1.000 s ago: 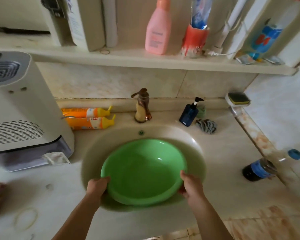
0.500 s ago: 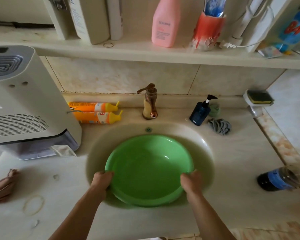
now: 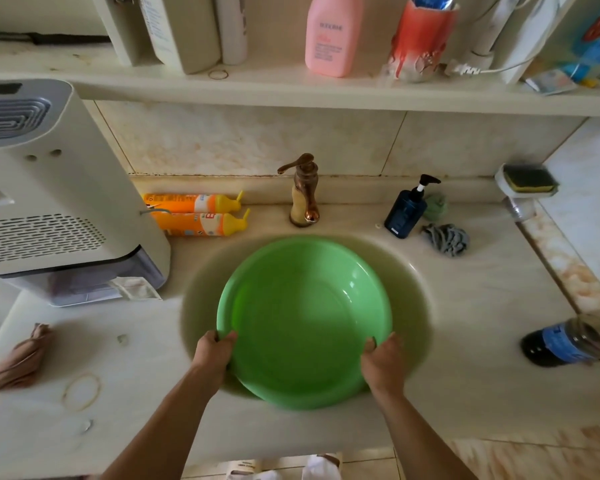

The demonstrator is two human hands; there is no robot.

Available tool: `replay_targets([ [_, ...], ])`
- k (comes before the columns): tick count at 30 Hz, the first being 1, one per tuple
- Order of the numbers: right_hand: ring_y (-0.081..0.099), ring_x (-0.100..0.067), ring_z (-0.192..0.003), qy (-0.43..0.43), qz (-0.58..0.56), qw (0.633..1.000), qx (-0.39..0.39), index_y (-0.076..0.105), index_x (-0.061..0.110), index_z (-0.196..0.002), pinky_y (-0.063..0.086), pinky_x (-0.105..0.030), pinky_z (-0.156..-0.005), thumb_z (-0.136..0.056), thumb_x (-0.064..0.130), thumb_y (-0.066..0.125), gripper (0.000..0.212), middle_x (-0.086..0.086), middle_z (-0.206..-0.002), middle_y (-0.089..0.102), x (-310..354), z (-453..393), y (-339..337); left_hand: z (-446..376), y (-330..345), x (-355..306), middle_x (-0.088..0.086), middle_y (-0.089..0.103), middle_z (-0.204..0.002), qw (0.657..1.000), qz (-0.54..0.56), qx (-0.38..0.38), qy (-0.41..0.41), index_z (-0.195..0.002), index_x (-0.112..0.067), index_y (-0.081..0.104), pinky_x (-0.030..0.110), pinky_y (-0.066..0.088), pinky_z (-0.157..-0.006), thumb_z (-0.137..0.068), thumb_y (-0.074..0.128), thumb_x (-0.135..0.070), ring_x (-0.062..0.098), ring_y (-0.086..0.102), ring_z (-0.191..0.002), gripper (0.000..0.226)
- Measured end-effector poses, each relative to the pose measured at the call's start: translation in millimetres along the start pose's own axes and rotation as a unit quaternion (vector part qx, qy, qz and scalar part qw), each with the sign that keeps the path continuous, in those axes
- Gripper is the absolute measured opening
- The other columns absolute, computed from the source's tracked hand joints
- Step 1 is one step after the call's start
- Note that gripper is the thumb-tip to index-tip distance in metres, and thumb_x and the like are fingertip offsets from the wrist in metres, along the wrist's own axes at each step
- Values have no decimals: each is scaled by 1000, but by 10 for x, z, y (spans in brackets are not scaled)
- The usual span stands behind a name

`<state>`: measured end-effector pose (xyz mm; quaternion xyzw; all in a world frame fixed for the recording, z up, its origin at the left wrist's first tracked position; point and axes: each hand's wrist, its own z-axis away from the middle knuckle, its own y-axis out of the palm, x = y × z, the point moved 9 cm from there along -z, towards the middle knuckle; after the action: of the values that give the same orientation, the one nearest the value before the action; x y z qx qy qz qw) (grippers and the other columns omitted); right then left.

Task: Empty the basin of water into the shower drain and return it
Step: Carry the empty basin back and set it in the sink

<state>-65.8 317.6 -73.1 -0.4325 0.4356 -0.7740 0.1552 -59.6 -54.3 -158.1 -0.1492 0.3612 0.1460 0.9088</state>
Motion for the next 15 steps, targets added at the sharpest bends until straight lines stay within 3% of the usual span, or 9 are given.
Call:
replay_targets([
  [3, 60, -43, -100, -5, 20, 1000, -6, 50, -11, -112, 46, -41, -81, -93, 17, 53, 34, -31, -110, 60, 27, -29, 12, -17, 3, 35, 17, 67, -106, 1000, 21, 5, -9, -102, -6, 59, 52, 53, -94, -92, 65, -12, 37, 64, -102, 14],
  [15, 62, -42, -101, 12, 64, 997, 36, 49, -13, -114, 47, -40, -80, -96, 19, 49, 37, -29, -112, 62, -73, -144, 184, -53, 70, -79, 15, 66, -98, 999, -9, -13, 31, -92, -9, 58, 44, 55, -85, -91, 65, -14, 32, 64, -92, 9],
])
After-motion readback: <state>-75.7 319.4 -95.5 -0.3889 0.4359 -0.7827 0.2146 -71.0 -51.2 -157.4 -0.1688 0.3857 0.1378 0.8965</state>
